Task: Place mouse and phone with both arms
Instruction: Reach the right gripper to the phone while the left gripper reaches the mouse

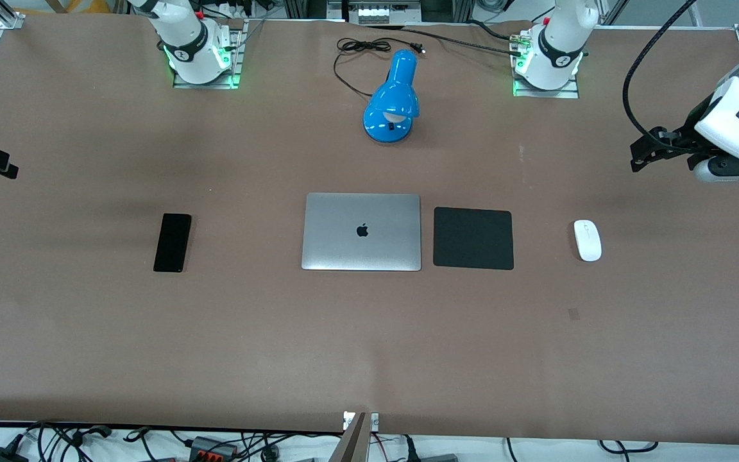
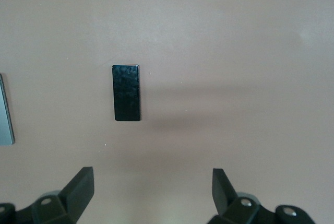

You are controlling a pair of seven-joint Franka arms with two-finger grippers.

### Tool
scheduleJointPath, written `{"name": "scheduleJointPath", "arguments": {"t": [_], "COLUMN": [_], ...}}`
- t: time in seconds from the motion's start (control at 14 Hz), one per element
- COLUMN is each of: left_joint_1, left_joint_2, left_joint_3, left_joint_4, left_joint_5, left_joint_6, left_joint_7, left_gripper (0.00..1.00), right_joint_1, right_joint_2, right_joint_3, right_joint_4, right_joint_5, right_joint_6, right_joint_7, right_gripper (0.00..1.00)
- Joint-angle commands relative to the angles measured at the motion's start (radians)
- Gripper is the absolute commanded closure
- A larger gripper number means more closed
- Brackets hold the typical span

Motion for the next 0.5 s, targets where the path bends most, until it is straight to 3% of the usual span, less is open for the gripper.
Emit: {"name": "scheduleJointPath", "arguments": {"t": [0.0, 0.43], "left_joint_1": [-0.010, -0.011], "left_joint_2": [-0.006, 0.002], "left_joint_3": [0.009, 0.010], "left_joint_4": [0.012, 0.014], "left_joint_5": [-0.015, -0.018], "left_joint_6": [-0.020, -0.026], "left_joint_7": [0.018, 0.014], "left_gripper": [0.00, 0.00], "right_joint_1": [-0.002, -0.002], "right_joint_2": [-0.001, 0.028], "right_joint_3": [0.002, 0.002], "right_joint_4": [0.012, 0.013], "right_joint_5": [-0.007, -0.009], "right_joint_6": [-0.008, 0.009], "right_joint_7": [-0.007, -0.011], "right_gripper": [0.00, 0.00]}}
